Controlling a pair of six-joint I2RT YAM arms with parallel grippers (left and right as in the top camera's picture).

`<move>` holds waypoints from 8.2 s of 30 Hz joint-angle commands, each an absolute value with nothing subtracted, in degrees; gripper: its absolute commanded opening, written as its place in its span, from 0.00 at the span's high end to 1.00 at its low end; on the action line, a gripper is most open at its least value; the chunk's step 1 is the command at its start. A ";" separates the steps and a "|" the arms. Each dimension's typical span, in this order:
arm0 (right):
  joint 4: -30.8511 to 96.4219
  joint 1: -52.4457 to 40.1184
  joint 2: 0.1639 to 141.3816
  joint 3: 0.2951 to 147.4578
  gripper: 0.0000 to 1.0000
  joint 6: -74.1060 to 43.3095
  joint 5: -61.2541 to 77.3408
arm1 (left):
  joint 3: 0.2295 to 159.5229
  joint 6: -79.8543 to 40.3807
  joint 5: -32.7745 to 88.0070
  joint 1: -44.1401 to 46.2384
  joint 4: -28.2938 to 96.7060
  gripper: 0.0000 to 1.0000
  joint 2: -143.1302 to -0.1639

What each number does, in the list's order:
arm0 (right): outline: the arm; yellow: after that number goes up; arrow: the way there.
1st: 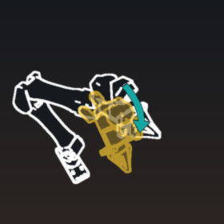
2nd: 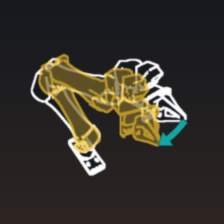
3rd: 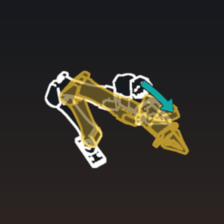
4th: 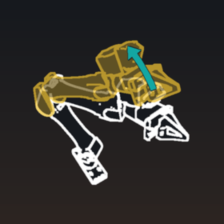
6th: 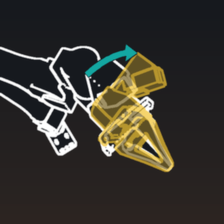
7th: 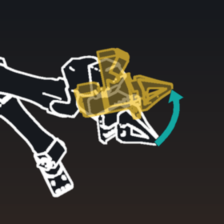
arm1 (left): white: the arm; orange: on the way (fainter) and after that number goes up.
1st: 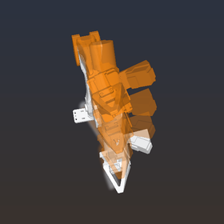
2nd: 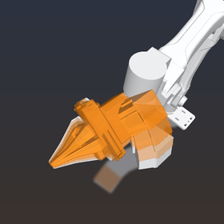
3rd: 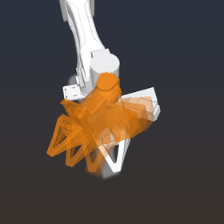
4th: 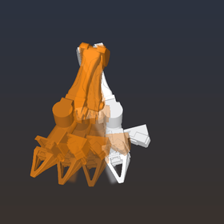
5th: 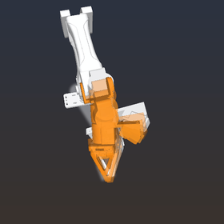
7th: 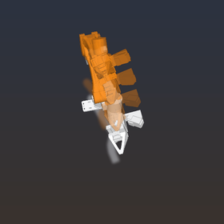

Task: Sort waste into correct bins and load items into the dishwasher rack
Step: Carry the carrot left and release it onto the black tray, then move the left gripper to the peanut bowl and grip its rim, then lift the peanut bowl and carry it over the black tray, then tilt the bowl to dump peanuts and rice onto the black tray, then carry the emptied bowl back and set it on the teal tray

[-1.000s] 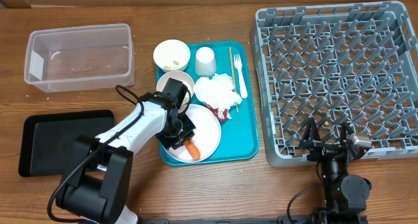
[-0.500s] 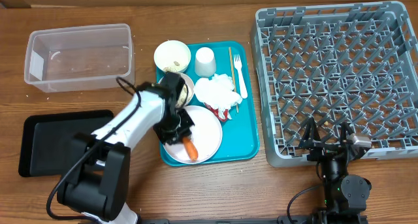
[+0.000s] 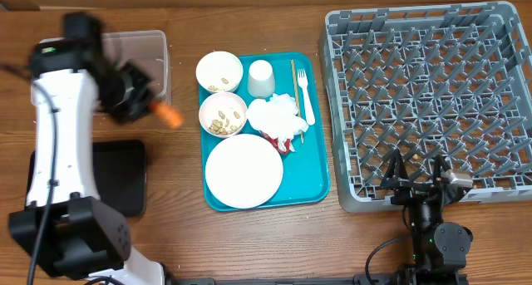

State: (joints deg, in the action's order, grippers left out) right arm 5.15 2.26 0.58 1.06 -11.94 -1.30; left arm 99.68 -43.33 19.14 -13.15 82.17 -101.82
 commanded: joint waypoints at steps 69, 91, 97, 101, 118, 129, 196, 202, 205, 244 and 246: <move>4.80 2.48 0.19 0.47 0.00 -11.60 -1.19 | 93.91 -9.82 -0.23 22.15 61.39 0.22 -117.64; 4.82 2.48 0.19 0.47 0.00 -11.60 -1.19 | 88.36 1.34 -1.98 22.15 54.65 0.30 -117.86; 4.80 2.48 0.19 0.47 0.00 -11.60 -1.19 | 87.42 1.32 -2.13 22.04 54.24 0.32 -117.86; 4.82 2.48 0.19 0.47 0.00 -11.60 -1.19 | 87.35 1.34 -2.15 22.04 53.43 0.39 -117.86; 4.82 2.48 0.19 0.47 0.00 -11.60 -1.19 | 86.52 1.23 -3.36 22.06 52.18 0.73 -117.84; 4.80 2.48 0.19 0.47 0.00 -11.60 -1.19 | 95.61 -0.30 -2.87 22.15 58.30 0.96 -117.84; 4.80 2.48 0.19 0.47 0.00 -11.60 -1.19 | 59.66 -4.32 74.85 -58.76 50.98 0.96 -100.97; 4.80 2.48 0.19 0.47 0.00 -11.60 -1.19 | 59.66 0.43 85.30 -58.96 52.01 0.96 -102.63; 4.80 2.48 0.19 0.47 0.00 -11.60 -1.19 | 59.66 -3.57 86.76 -59.07 52.07 0.94 -102.65; 4.80 2.48 0.19 0.47 0.00 -11.60 -1.19 | 62.96 13.10 72.36 -38.72 79.33 0.96 -77.71; 4.80 2.48 0.19 0.47 0.00 -11.60 -1.19 | 63.09 2.42 66.35 -33.10 72.14 0.96 -75.22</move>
State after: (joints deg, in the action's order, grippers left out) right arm 5.15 2.26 0.58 1.06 -11.92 -1.32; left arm 61.93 13.52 73.45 -39.48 77.97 -78.96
